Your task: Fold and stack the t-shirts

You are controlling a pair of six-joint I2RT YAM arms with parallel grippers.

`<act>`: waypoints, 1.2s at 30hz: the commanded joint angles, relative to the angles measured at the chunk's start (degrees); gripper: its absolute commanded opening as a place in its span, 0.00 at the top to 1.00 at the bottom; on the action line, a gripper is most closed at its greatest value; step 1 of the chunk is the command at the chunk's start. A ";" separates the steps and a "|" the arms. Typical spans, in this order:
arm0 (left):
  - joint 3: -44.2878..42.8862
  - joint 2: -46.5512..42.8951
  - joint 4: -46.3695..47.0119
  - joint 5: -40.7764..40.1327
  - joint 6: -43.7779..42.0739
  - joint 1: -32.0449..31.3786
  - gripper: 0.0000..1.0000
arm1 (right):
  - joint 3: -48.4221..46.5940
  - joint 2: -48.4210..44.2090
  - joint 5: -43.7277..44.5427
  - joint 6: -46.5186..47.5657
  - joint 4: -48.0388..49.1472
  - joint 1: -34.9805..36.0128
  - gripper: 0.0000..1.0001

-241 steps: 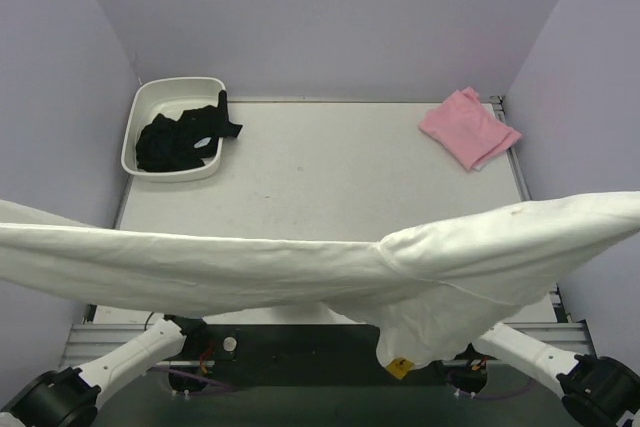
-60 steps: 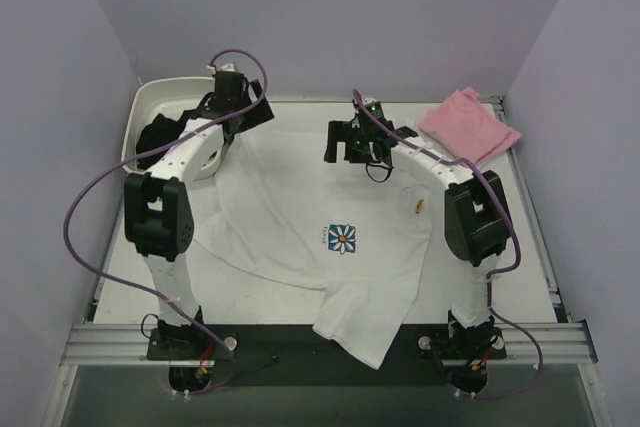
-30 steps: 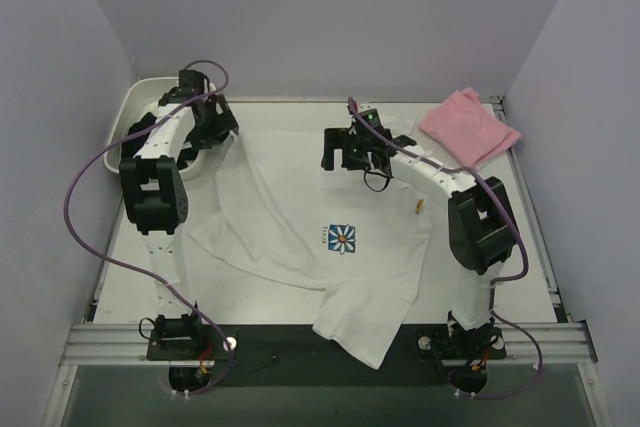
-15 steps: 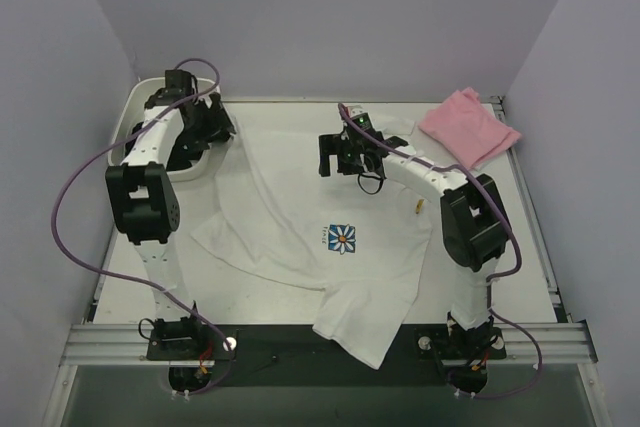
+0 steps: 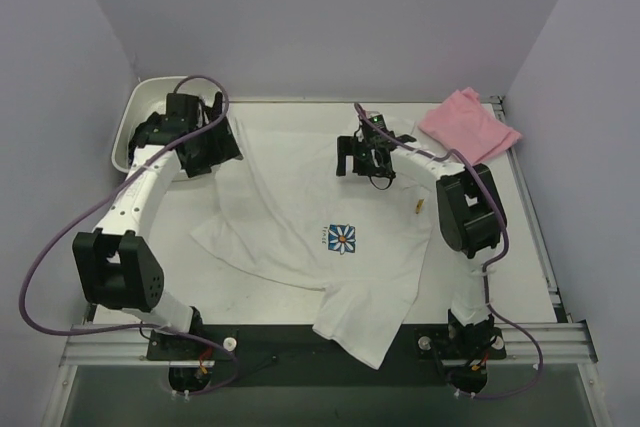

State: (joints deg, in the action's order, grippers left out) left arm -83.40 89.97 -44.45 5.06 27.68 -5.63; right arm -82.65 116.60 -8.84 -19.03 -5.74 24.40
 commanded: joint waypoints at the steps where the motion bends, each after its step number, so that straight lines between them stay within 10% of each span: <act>1: 7.09 -6.03 -4.33 -7.78 -0.96 -1.58 0.02 | 1.53 -3.66 -0.74 -0.66 0.11 0.47 0.00; 12: 19.93 -19.83 -4.77 -5.68 4.92 -3.86 0.03 | 1.79 -6.82 -10.67 -5.49 3.36 10.12 0.00; 36: 29.25 -12.82 7.00 -4.09 8.09 -7.03 0.02 | 16.91 -5.33 -22.80 -12.44 22.96 5.57 0.00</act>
State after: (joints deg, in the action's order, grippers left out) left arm -54.81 74.22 -41.74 1.21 34.35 -11.79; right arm -67.16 112.71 -29.36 -30.70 14.17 29.36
